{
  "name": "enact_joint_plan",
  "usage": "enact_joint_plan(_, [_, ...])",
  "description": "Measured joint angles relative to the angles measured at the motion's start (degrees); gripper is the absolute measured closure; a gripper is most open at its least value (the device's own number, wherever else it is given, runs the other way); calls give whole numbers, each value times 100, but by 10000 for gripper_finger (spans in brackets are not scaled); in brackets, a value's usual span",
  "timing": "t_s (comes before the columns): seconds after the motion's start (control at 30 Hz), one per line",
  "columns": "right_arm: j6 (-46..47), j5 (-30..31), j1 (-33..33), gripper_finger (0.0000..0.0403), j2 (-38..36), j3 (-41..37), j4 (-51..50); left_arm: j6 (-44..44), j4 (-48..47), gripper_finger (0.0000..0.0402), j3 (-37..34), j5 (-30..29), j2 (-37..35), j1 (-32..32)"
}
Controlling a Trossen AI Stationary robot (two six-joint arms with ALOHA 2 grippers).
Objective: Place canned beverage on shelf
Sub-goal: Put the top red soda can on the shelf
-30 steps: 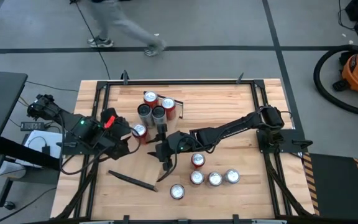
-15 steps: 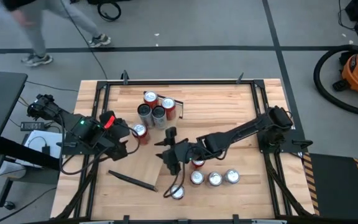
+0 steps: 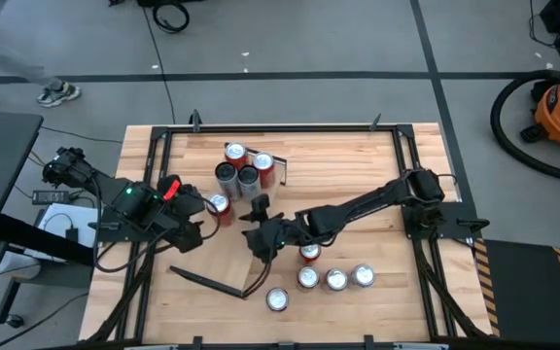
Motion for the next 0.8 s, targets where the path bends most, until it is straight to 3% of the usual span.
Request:
enact_joint_plan(0.37, [-221, -4, 64, 190, 0, 0, -78, -825, 56, 111, 0, 78, 0, -58])
enact_joint_plan(0.6, [-367, -98, 108, 190, 2, 0, 15, -906, 170, 111, 0, 164, 0, -302])
enact_joint_plan(0.8, [114, -194, 17, 190, 15, 0, 132, -1039, 163, 111, 0, -553, 0, -560])
